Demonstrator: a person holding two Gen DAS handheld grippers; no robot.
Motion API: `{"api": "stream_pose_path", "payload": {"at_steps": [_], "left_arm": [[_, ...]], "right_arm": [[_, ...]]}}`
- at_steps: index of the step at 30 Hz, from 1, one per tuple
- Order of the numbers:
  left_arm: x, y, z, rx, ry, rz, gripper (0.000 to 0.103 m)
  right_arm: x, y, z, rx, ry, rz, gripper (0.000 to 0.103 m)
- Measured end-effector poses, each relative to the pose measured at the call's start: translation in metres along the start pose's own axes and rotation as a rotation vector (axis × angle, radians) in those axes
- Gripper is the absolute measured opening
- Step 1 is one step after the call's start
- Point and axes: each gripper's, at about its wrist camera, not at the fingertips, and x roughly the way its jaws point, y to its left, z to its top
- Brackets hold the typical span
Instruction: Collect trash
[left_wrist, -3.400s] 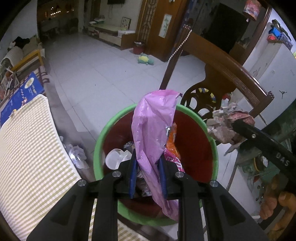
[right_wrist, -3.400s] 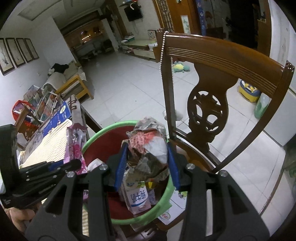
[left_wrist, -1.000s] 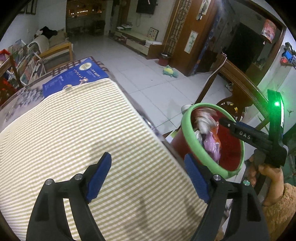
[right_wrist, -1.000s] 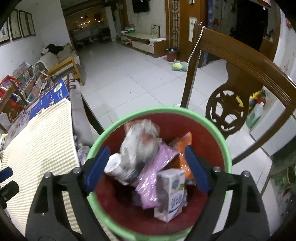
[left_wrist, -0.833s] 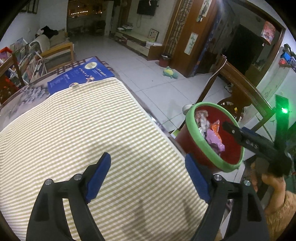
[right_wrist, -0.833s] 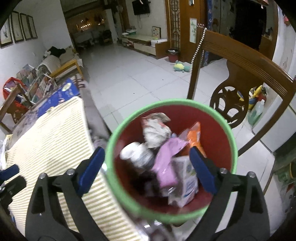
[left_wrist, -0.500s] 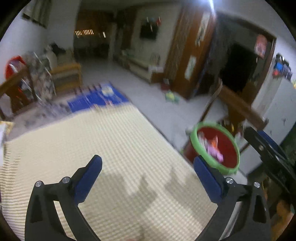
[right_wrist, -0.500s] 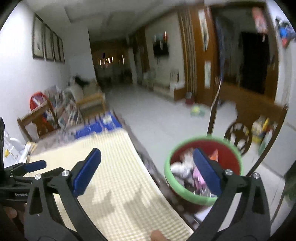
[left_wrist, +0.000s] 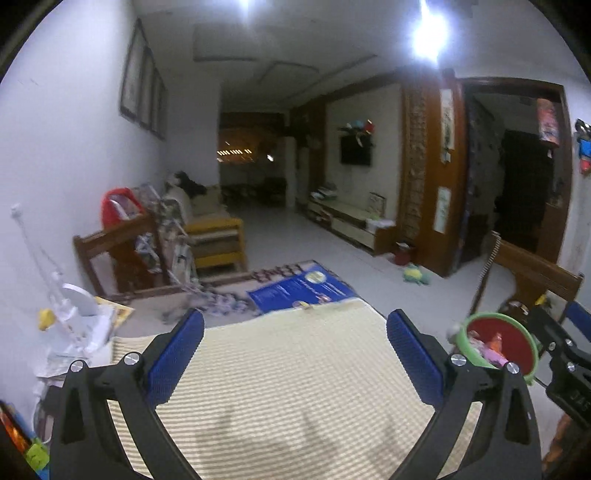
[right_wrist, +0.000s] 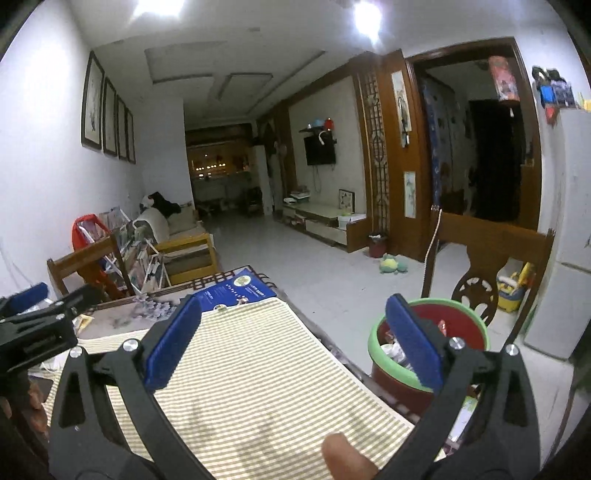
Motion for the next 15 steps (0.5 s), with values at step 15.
{"api": "stream_pose_path", "payload": {"at_steps": [15], "left_arm": [[-0.007,0.015,-0.004,-0.042,0.049,-0.04,0.095]], "right_arm": [[-0.001,0.01,-0.004,-0.025,0.032,-0.007,0.098]]}}
